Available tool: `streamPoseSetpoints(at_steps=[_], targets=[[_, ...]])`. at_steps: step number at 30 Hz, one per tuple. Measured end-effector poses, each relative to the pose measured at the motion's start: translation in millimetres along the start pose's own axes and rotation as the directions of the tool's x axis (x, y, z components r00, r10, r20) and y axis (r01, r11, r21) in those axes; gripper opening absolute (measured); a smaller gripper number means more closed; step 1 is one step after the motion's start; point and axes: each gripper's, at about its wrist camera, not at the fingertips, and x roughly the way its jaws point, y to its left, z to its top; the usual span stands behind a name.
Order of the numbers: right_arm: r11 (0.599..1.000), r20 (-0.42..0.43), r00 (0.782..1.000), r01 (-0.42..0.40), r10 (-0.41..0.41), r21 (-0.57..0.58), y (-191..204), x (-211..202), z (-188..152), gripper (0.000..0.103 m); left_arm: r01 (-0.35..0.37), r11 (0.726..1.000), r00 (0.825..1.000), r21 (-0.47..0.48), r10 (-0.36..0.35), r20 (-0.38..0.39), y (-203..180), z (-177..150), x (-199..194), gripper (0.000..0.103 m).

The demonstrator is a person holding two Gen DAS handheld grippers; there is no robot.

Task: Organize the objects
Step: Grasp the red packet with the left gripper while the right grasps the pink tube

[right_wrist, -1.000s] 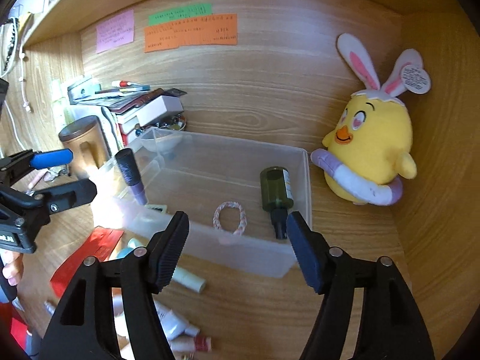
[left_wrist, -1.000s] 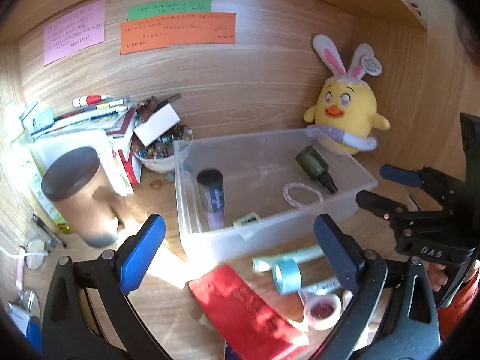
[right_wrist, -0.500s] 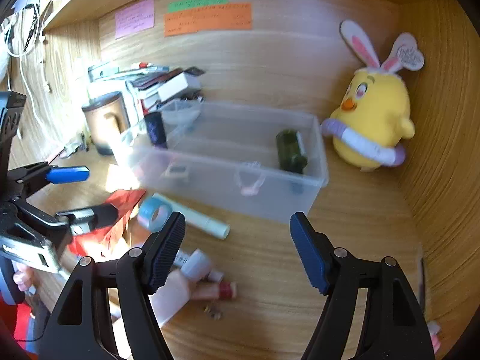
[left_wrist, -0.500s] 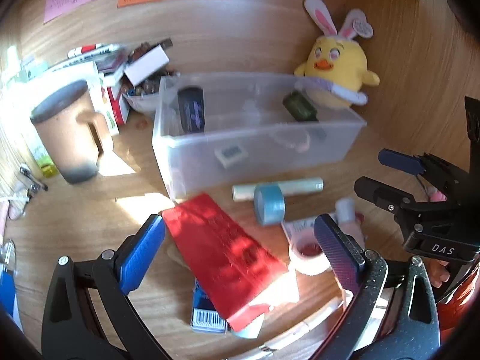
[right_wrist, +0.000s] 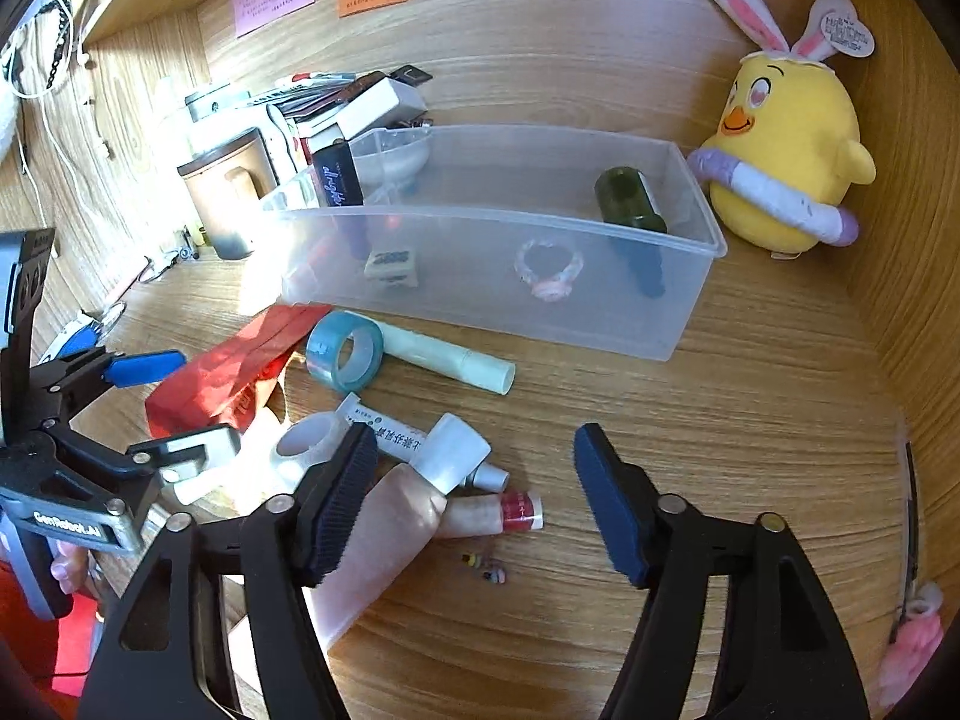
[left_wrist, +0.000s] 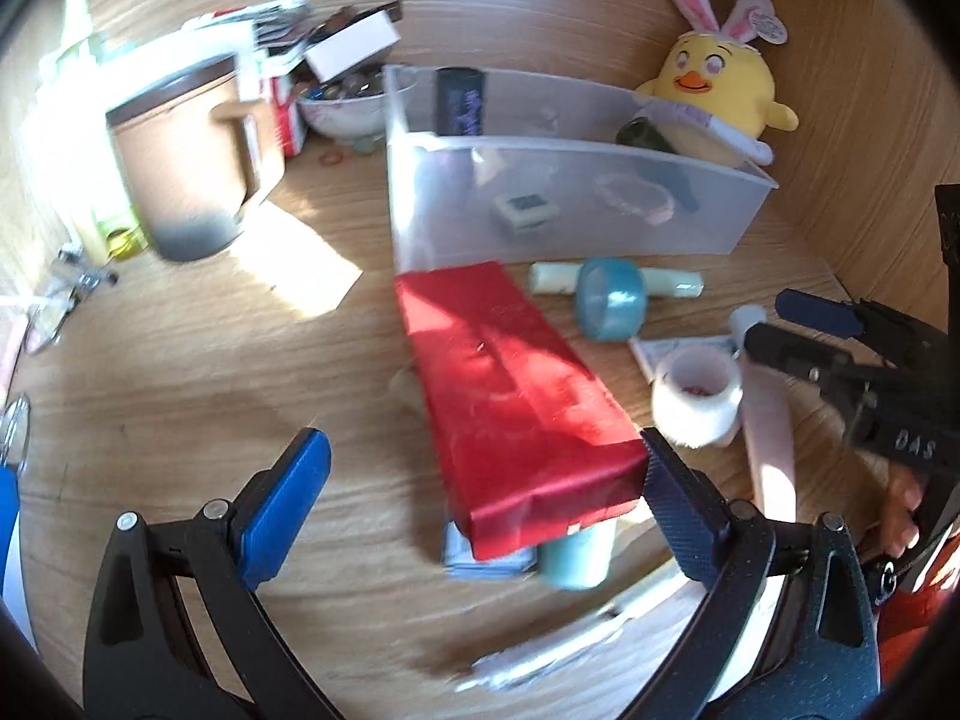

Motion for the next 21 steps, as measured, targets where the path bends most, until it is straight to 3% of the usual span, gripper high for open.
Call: streamPoseSetpoints(at_steps=[8,12,14,16,18,21], targets=[[0.999,-0.009,0.999,-0.032,0.032,0.036,-1.1,2.2,-2.9,0.046,0.010,0.999,1.000,-0.041,-0.010,0.008,9.2,-1.4,-4.8,0.101],[0.999,-0.028,0.999,-0.042,0.042,0.031,3.9,7.7,-3.3,0.045,0.012,1.000,1.000,-0.021,-0.012,0.011,0.6,3.0,1.1,0.101],[0.999,-0.028,0.999,-0.046,0.046,0.026,6.0,8.5,-3.5,0.038,0.011,1.000,1.000,-0.016,-0.010,0.012,-1.3,3.9,2.7,0.100],[0.998,-0.029,0.998,-0.051,0.052,0.030,6.4,8.9,-2.9,0.035,0.012,1.000,1.000,-0.013,-0.011,0.018,-1.8,3.9,3.1,0.095],[0.998,-0.026,0.998,-0.050,0.051,0.034,6.6,9.7,-2.4,0.034,0.015,1.000,1.000,-0.004,-0.015,0.010,-1.5,3.1,4.3,0.079],[0.999,-0.019,0.999,-0.044,0.044,0.025,8.9,9.5,-2.5,0.032,0.037,0.999,0.999,-0.022,-0.037,0.013,1.4,1.6,4.7,0.072]])
